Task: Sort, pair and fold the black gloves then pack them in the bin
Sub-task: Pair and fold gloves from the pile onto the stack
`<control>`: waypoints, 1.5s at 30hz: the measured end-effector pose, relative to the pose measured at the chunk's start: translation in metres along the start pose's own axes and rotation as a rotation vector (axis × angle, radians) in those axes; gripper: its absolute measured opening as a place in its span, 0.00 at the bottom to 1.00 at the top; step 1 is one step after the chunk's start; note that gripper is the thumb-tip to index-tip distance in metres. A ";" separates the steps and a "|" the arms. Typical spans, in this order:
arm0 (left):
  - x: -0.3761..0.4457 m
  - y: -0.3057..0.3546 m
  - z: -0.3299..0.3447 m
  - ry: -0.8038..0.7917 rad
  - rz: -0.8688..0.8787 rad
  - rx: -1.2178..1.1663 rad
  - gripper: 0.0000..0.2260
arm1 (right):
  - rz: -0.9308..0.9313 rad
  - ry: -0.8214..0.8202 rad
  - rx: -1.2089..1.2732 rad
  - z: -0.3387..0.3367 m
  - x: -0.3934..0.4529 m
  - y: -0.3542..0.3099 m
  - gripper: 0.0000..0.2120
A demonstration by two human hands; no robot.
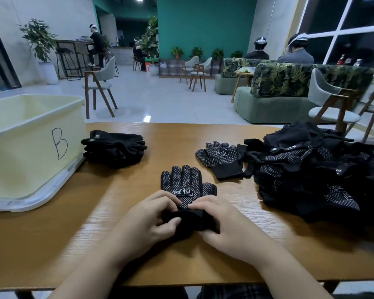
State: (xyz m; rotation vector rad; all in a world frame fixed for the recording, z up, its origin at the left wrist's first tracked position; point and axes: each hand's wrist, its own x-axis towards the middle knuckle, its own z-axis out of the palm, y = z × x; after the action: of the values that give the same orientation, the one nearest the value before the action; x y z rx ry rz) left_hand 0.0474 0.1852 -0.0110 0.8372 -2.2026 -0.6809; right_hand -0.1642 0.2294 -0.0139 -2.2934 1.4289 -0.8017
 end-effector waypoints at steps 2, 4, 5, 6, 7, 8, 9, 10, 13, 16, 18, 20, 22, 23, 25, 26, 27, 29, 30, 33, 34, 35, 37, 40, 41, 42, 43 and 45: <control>0.000 0.001 -0.001 0.017 -0.005 -0.038 0.04 | 0.021 0.068 -0.031 0.002 0.003 0.000 0.16; -0.001 0.002 -0.002 0.050 -0.032 -0.106 0.08 | 0.053 0.119 -0.043 0.002 0.005 0.002 0.13; -0.001 0.002 -0.002 0.075 -0.062 -0.139 0.10 | 0.067 0.126 -0.040 0.002 0.005 0.003 0.13; -0.001 0.000 -0.003 0.106 -0.097 -0.169 0.11 | 0.076 0.132 -0.030 0.001 0.005 0.004 0.12; -0.001 -0.002 -0.003 0.128 -0.139 -0.189 0.09 | 0.083 0.145 -0.014 0.001 0.006 0.004 0.12; -0.001 -0.003 -0.004 0.120 -0.178 -0.188 0.07 | 0.089 0.163 0.003 0.000 0.006 0.004 0.11; -0.001 -0.006 -0.004 0.090 -0.196 -0.147 0.11 | 0.095 0.181 0.015 0.000 0.006 0.005 0.10; -0.002 -0.009 -0.004 0.044 -0.193 -0.083 0.16 | 0.094 0.198 0.011 -0.001 0.006 0.005 0.08; 0.000 -0.006 -0.001 -0.022 -0.117 0.130 0.10 | 0.088 0.242 -0.045 0.000 0.008 0.005 0.08; 0.008 -0.002 0.001 0.014 -0.078 0.214 0.15 | 0.112 0.280 -0.090 0.001 0.013 0.003 0.09; 0.014 -0.005 0.003 0.057 -0.119 0.236 0.18 | 0.158 0.300 -0.105 -0.001 0.020 -0.001 0.10; 0.020 -0.005 0.006 0.089 -0.197 0.240 0.11 | 0.212 0.296 -0.116 -0.002 0.027 -0.003 0.12; 0.030 -0.003 0.007 0.120 -0.305 0.203 0.04 | 0.272 0.268 -0.138 -0.002 0.035 -0.003 0.14; 0.035 0.000 0.008 0.135 -0.357 0.189 0.03 | 0.305 0.247 -0.157 -0.002 0.039 -0.002 0.14; 0.044 0.002 0.010 0.158 -0.417 0.186 0.03 | 0.385 0.200 -0.229 -0.002 0.048 0.002 0.15; 0.048 0.003 0.012 0.175 -0.434 0.193 0.04 | 0.418 0.180 -0.286 -0.003 0.053 0.004 0.16; 0.051 0.002 0.013 0.192 -0.453 0.207 0.06 | 0.444 0.164 -0.344 -0.003 0.058 0.007 0.16; 0.057 0.001 0.015 0.219 -0.488 0.247 0.08 | 0.491 0.158 -0.419 -0.002 0.067 0.012 0.18; 0.059 -0.001 0.016 0.229 -0.498 0.269 0.08 | 0.511 0.166 -0.425 -0.001 0.070 0.014 0.18; 0.062 -0.005 0.018 0.262 -0.513 0.314 0.10 | 0.535 0.217 -0.415 0.001 0.073 0.015 0.15; 0.062 -0.005 0.018 0.294 -0.500 0.305 0.10 | 0.510 0.256 -0.414 0.001 0.072 0.016 0.14; 0.060 -0.006 0.017 0.333 -0.471 0.290 0.10 | 0.462 0.311 -0.404 0.001 0.069 0.015 0.13; 0.053 -0.004 0.015 0.410 -0.370 0.291 0.10 | 0.279 0.443 -0.346 0.000 0.063 0.016 0.11; 0.038 0.000 0.012 0.401 -0.325 0.402 0.12 | 0.080 0.367 -0.300 0.002 0.052 0.012 0.14; 0.035 0.001 0.013 0.370 -0.365 0.438 0.13 | 0.084 0.285 -0.332 0.004 0.049 0.009 0.15; 0.033 0.002 0.014 0.340 -0.409 0.466 0.13 | 0.105 0.215 -0.366 0.005 0.047 0.009 0.15; 0.032 0.002 0.016 0.323 -0.438 0.476 0.13 | 0.122 0.184 -0.382 0.006 0.046 0.010 0.15; 0.033 0.005 0.019 0.345 -0.448 0.420 0.11 | 0.123 0.202 -0.355 0.008 0.048 0.009 0.13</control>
State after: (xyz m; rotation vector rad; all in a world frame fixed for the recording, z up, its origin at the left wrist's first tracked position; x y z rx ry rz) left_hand 0.0127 0.1686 -0.0068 1.5663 -1.8759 -0.2382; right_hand -0.1492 0.1825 -0.0110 -2.3964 1.9181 -0.8162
